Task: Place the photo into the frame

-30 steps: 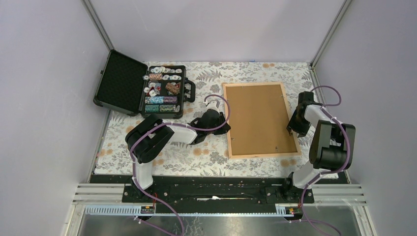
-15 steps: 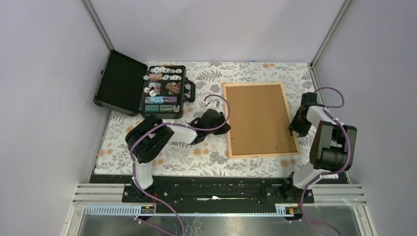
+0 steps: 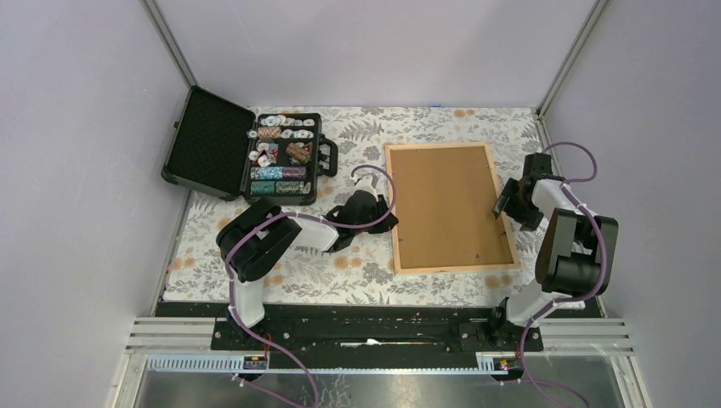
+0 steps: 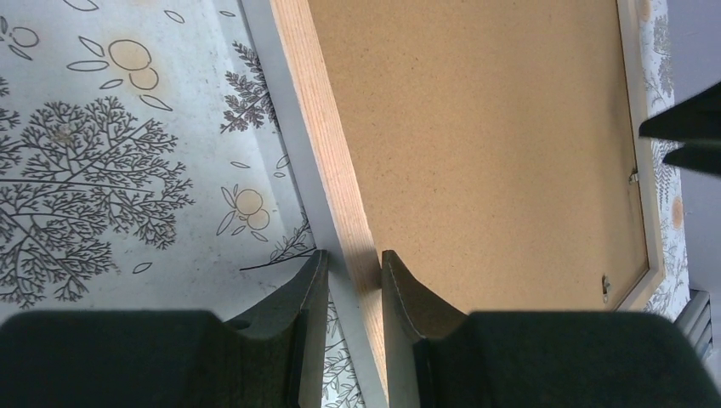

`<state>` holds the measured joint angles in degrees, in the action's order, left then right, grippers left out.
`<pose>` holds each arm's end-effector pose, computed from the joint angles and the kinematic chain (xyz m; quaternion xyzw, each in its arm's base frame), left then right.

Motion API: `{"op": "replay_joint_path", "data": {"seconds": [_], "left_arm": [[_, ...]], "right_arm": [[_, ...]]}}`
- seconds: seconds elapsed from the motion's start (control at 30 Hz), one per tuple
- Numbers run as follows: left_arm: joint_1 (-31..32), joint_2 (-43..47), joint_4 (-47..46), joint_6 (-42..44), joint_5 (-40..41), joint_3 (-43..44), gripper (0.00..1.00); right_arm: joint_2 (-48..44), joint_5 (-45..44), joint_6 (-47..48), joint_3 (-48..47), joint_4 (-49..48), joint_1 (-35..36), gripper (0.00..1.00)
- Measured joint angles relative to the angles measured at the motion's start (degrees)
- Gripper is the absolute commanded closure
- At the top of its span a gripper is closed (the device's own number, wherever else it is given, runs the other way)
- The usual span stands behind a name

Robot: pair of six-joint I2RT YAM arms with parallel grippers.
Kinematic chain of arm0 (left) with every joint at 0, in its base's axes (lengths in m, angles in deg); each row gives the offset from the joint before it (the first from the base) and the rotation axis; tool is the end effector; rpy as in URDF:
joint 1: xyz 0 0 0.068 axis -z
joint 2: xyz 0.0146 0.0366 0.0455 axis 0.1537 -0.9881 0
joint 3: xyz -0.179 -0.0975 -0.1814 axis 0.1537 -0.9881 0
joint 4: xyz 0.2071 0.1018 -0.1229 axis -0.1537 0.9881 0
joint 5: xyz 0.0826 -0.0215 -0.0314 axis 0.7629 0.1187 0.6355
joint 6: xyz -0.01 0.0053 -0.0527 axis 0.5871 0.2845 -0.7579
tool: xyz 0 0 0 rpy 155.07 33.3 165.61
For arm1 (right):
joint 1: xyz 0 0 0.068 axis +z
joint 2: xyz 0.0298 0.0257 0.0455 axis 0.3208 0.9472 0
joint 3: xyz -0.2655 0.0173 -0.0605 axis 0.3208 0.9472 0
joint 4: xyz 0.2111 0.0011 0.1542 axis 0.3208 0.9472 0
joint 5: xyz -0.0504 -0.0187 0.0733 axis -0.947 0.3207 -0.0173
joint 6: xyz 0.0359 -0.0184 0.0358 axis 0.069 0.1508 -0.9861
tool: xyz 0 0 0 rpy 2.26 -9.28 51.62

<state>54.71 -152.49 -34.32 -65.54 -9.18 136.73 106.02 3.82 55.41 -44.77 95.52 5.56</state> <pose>0.2639 -0.2706 0.1269 -0.0081 0.8745 -0.3385 0.3474 0.2999 -0.0737 0.1766 0.2477 0.9447 -0.0449 0.2103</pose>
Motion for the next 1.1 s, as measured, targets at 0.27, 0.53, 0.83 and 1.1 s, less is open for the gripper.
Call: {"op": "replay_joint_path", "data": {"seconds": [0.27,0.53,0.83,1.1], "left_arm": [[-0.7,0.9,-3.8,1.4,-1.1,-3.1,0.62],[-0.8,0.9,-3.5,3.3,-7.1,-2.0,0.37],[6.4,-5.0,-12.5,-8.3,-18.5,0.0,0.30],[26.0,-8.7,-11.0,-13.7,-21.5,6.1,0.15]], "right_arm": [[8.0,5.4,-0.7,-7.2,-7.6,0.2,0.27],[15.5,9.1,-1.1,-13.4,-11.2,3.8,0.31],[20.3,6.4,3.4,-17.8,-19.9,3.5,0.28],[26.9,20.2,3.4,-28.2,-14.1,11.7,0.26]]}}
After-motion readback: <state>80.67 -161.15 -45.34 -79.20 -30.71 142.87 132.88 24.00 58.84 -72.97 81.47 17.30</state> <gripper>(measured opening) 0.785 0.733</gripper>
